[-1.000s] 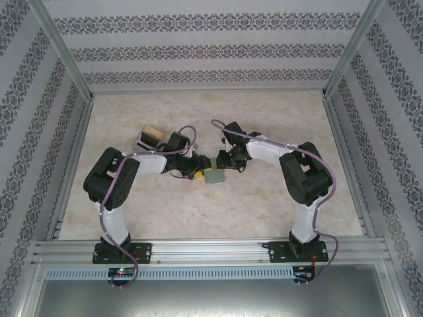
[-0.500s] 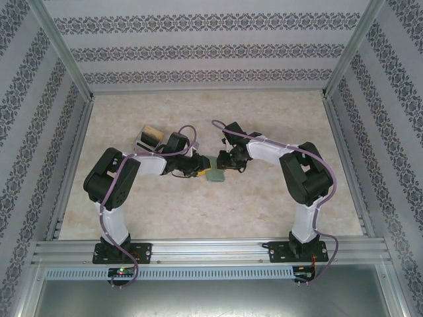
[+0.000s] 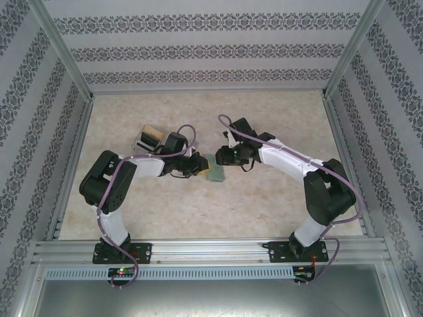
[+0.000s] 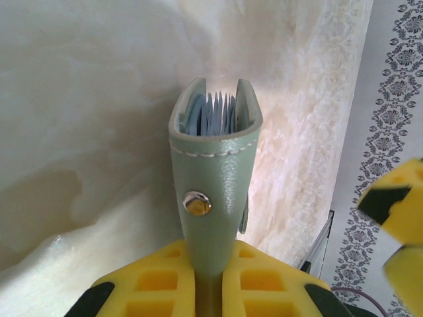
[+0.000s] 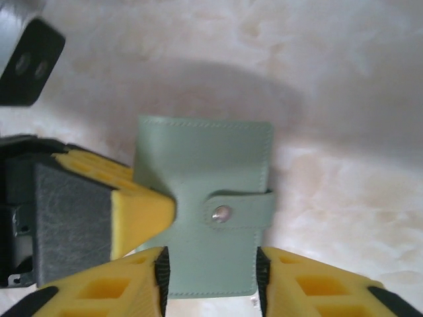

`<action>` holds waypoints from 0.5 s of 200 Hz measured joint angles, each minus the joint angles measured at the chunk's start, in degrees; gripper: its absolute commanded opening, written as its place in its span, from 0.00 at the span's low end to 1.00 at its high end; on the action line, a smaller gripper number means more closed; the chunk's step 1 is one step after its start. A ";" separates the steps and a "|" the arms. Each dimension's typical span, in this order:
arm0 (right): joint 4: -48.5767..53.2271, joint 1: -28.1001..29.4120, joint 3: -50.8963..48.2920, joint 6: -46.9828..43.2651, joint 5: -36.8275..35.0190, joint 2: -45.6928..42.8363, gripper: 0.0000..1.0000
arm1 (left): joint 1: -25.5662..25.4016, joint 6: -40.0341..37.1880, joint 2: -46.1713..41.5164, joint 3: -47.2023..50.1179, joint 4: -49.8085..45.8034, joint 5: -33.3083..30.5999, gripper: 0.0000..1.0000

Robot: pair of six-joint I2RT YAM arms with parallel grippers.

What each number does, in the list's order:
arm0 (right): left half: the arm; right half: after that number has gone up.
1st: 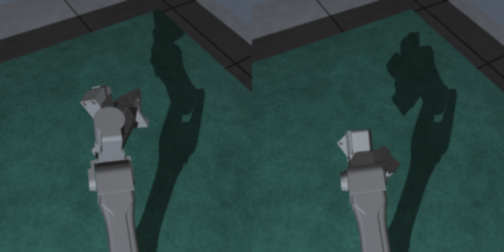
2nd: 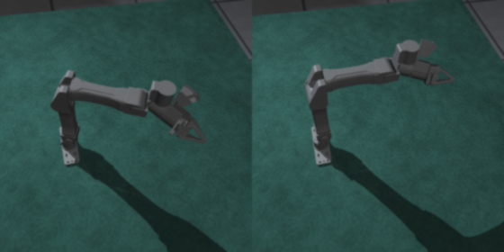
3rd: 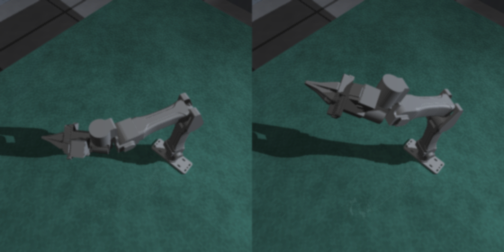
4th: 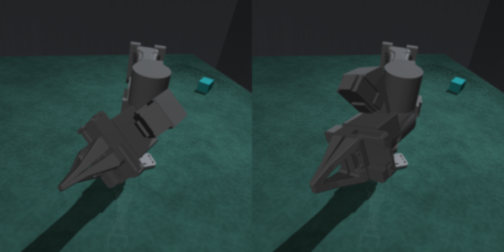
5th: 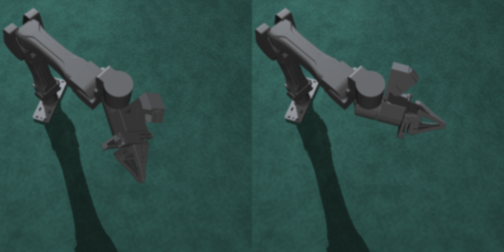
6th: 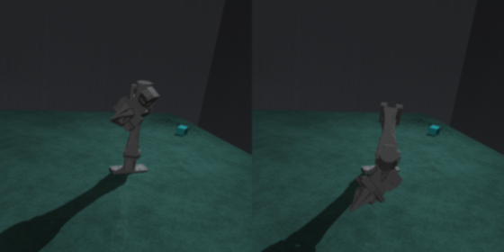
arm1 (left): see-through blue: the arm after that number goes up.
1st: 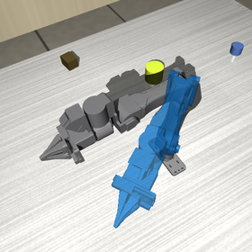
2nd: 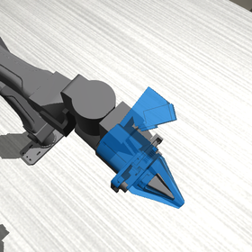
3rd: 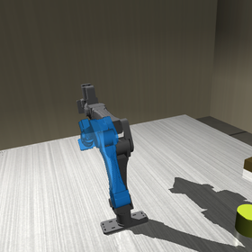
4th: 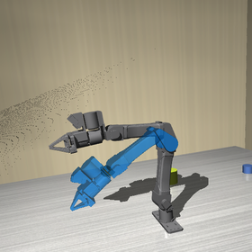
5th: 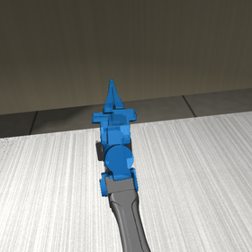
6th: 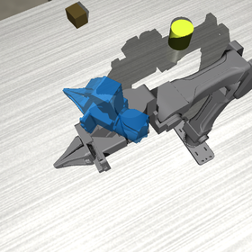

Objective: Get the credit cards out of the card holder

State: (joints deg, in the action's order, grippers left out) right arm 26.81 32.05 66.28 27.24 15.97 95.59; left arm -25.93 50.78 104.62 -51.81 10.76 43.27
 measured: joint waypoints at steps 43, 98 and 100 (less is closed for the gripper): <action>0.55 2.60 -0.02 0.55 1.07 3.45 0.35 | 0.00 -0.02 0.00 0.33 0.00 0.02 0.00; 1.75 2.71 1.33 1.33 -0.07 6.93 0.34 | 0.00 -0.02 0.00 0.33 0.00 0.02 0.00; 1.75 2.71 1.42 1.33 -0.07 6.99 0.34 | 0.00 -0.02 0.00 0.33 0.00 0.02 0.00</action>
State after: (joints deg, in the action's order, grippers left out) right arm 28.56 34.76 67.70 28.58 15.90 102.59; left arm -25.93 50.76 104.62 -51.48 10.76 43.29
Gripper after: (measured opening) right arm 0.333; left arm 0.111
